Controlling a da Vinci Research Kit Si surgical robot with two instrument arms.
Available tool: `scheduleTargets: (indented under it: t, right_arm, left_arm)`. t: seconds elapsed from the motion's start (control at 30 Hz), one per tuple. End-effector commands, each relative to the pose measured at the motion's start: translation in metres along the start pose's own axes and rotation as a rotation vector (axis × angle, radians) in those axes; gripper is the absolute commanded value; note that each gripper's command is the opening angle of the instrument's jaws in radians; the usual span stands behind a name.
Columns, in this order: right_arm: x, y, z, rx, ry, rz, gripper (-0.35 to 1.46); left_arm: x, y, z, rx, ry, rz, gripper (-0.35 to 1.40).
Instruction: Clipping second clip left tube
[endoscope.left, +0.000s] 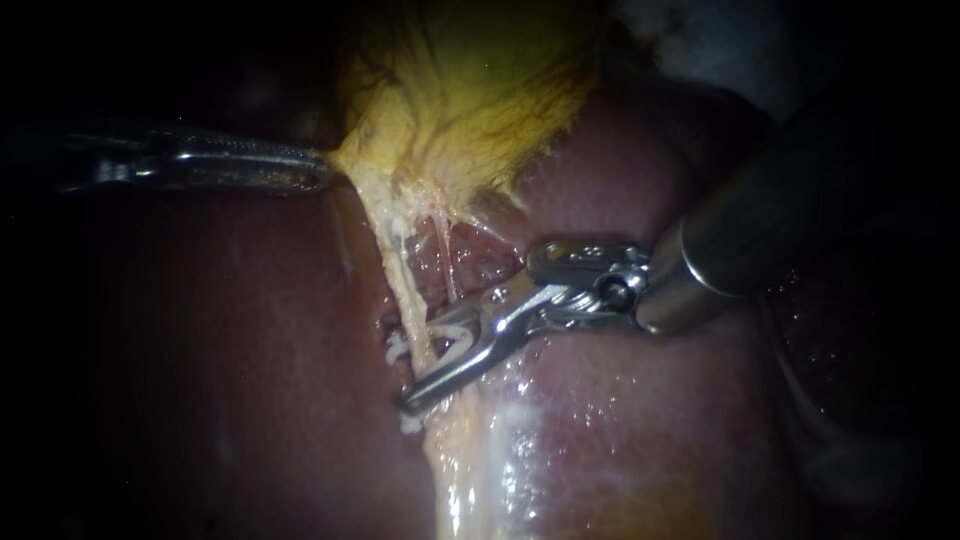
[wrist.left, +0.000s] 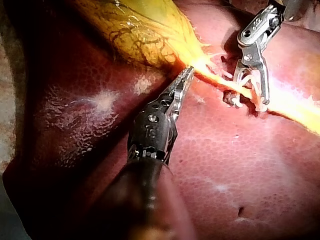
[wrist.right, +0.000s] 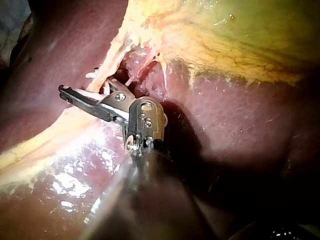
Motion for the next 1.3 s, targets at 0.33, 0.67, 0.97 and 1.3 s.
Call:
scheduleTargets:
  t: [0.33,0.67,0.97,1.3]
  right_arm:
    - [0.0004,-0.0036,0.0012,0.083,-0.008,-0.01,0.53]
    - [0.0014,-0.0038,0.001,0.084,-0.012,0.048,0.09]
    - [0.0014,-0.0035,0.0009,0.084,-0.014,0.066,-0.35]
    - [0.001,-0.0033,0.0007,0.084,-0.015,0.064,-0.35]
  left_arm:
    - [0.0,0.0,0.0,0.0,0.0,0.0,-0.35]
    - [0.0,0.0,0.0,0.0,0.0,0.0,-0.35]
    - [0.0,0.0,0.0,0.0,0.0,0.0,-0.35]
    - [0.0,0.0,0.0,0.0,0.0,0.0,-0.35]
